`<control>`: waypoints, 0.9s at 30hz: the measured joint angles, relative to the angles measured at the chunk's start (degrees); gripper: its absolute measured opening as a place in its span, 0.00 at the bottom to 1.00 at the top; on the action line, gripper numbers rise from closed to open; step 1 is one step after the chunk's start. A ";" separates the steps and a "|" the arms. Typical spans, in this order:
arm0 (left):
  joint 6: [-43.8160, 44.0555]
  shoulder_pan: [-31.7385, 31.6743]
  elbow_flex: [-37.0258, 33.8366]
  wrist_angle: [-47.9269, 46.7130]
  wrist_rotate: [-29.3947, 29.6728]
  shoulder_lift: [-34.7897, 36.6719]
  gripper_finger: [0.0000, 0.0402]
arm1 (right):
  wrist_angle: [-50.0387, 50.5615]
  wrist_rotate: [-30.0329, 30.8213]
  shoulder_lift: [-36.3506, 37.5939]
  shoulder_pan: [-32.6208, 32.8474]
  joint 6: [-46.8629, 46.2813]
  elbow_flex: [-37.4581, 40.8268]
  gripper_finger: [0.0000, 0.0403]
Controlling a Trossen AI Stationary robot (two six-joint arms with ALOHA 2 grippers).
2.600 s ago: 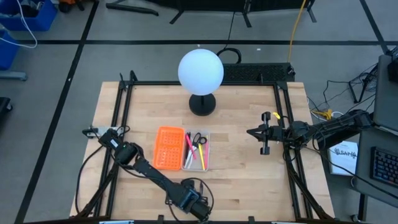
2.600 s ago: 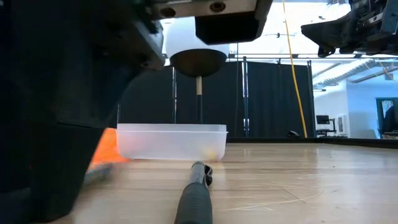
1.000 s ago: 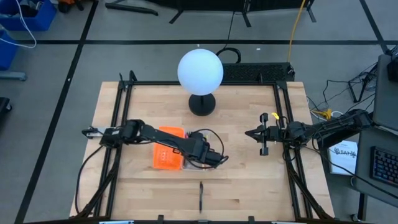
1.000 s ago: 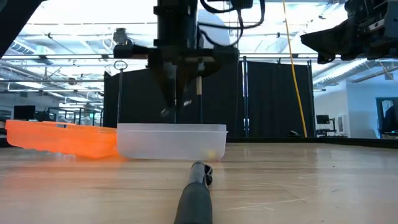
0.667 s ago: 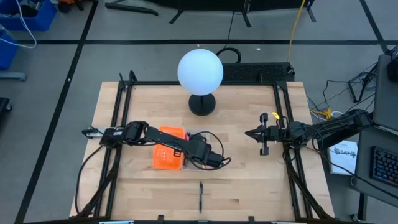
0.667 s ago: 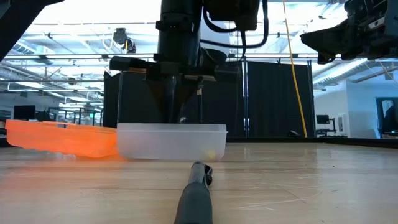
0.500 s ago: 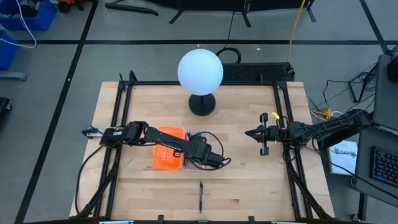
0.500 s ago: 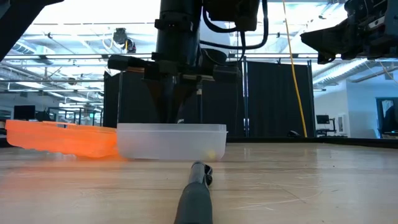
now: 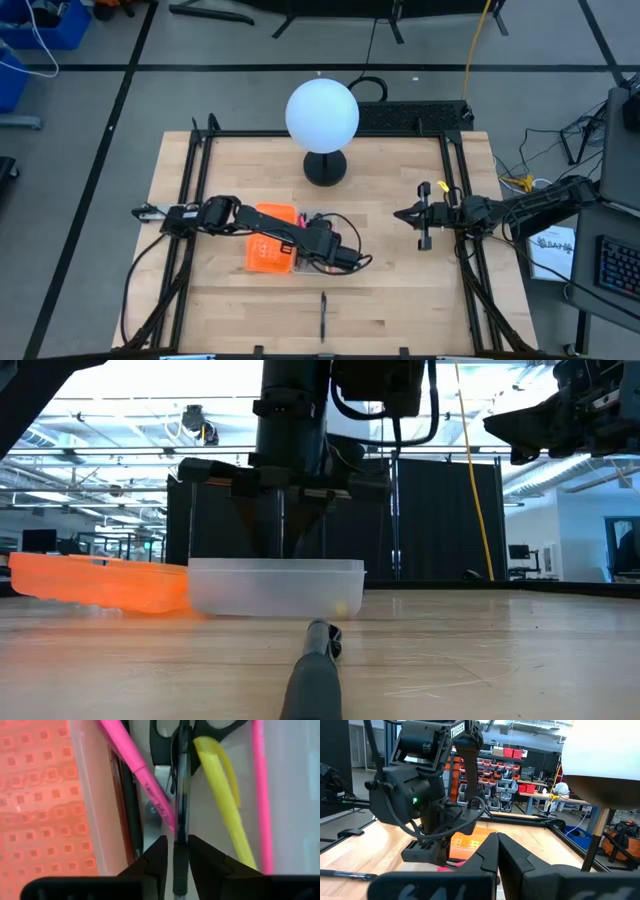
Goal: Pick & place school supplies into a supply box
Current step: Put the black gel pen into the orange supply box
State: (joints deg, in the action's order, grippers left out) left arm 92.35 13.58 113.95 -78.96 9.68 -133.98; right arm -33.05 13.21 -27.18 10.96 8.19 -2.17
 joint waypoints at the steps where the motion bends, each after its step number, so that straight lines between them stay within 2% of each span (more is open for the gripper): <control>1: -0.62 0.00 0.00 -0.04 -0.29 -0.16 0.21 | 0.18 0.00 0.00 0.01 -0.02 0.01 0.00; 3: -1.91 0.00 0.00 0.03 -0.40 -0.34 0.20 | 0.37 -0.02 0.00 0.00 -0.02 -0.01 0.00; 8: -5.13 0.22 0.04 -0.42 4.14 0.88 0.20 | 0.41 -0.02 -0.01 0.01 -0.66 0.00 0.00; 12: -10.99 1.90 2.84 -1.16 7.34 3.81 0.20 | 0.96 -0.04 0.02 0.01 -0.63 0.01 0.00; 21: -34.42 16.42 2.30 3.16 35.24 19.57 0.17 | 1.88 -6.10 -0.07 0.02 -1.09 -0.01 0.00; 24: -43.19 22.20 -2.81 8.22 42.32 25.55 0.10 | -1.52 -6.01 -0.08 0.02 -1.09 0.01 0.00; 27: -55.11 27.46 -12.43 17.65 43.36 32.03 0.02 | -3.18 -6.02 -0.07 0.02 -1.09 0.01 0.00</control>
State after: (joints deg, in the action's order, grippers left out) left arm 37.24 41.05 101.52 -61.31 53.05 -101.95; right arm -36.23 7.19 -27.25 10.98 7.09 -2.15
